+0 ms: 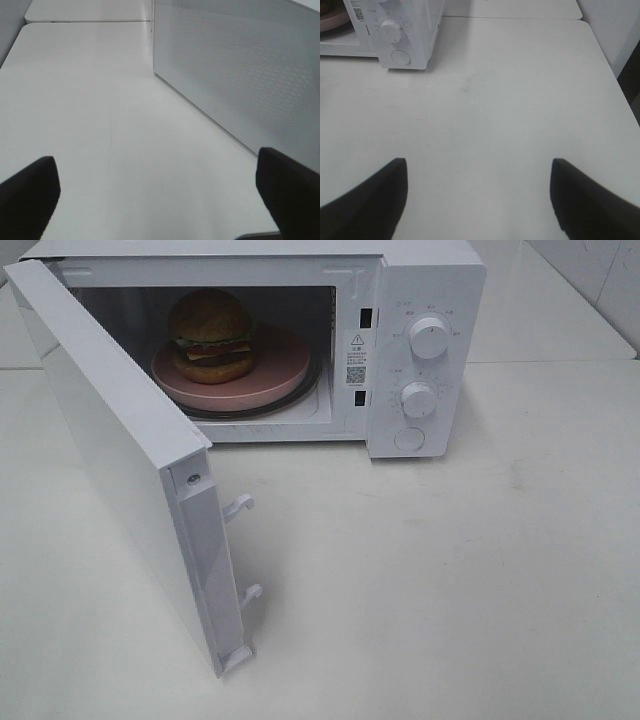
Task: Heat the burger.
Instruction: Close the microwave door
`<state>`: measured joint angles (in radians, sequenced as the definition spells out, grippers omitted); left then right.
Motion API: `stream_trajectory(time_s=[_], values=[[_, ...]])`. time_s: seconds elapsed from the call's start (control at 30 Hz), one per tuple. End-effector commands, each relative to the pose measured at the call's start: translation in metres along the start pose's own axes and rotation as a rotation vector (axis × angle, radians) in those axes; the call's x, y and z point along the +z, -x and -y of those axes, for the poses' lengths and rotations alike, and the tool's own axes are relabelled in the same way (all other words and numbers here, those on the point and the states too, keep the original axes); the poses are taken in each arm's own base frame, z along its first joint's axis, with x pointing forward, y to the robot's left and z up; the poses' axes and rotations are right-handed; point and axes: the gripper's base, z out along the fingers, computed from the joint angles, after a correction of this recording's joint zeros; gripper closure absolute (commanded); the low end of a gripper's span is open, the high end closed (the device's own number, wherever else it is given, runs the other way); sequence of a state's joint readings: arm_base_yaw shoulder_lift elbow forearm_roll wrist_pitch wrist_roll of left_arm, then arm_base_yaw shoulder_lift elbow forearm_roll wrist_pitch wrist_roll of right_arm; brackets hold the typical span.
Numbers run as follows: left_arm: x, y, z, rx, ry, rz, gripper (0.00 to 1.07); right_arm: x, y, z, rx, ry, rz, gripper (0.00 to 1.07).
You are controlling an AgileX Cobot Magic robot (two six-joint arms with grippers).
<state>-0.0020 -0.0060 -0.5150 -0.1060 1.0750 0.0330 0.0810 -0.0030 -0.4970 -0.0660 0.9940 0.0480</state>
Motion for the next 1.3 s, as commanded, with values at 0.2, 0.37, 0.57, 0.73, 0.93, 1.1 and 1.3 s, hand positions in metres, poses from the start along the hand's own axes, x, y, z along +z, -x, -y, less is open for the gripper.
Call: stream_trajectory(time_s=[0.2, 0.37, 0.57, 0.73, 0.93, 1.1, 1.3], values=[[-0.0020, -0.0002, 0.0007, -0.002, -0.011, 0.024, 0.07, -0.0038, -0.0028, 0.0001, -0.007, -0.002, 0.026, 0.31], [-0.0020, -0.0002, 0.0007, -0.002, -0.011, 0.024, 0.07, -0.0038, -0.0028, 0.0001, -0.007, -0.002, 0.026, 0.31], [-0.0020, -0.0002, 0.0007, -0.002, -0.011, 0.024, 0.07, -0.0038, -0.0028, 0.0001, -0.007, -0.002, 0.026, 0.31], [-0.0020, -0.0002, 0.0007, -0.002, -0.011, 0.024, 0.07, -0.0038, -0.0028, 0.0001, -0.007, -0.002, 0.026, 0.31], [-0.0020, -0.0002, 0.0007, -0.002, -0.011, 0.024, 0.07, -0.0038, -0.0028, 0.0001, -0.007, -0.002, 0.026, 0.31], [-0.0020, -0.0002, 0.0007, -0.002, -0.011, 0.024, 0.07, -0.0038, -0.0028, 0.0001, -0.007, -0.002, 0.026, 0.31], [-0.0020, -0.0002, 0.0007, -0.002, -0.011, 0.024, 0.07, -0.0038, -0.0028, 0.0001, -0.007, -0.002, 0.026, 0.32]])
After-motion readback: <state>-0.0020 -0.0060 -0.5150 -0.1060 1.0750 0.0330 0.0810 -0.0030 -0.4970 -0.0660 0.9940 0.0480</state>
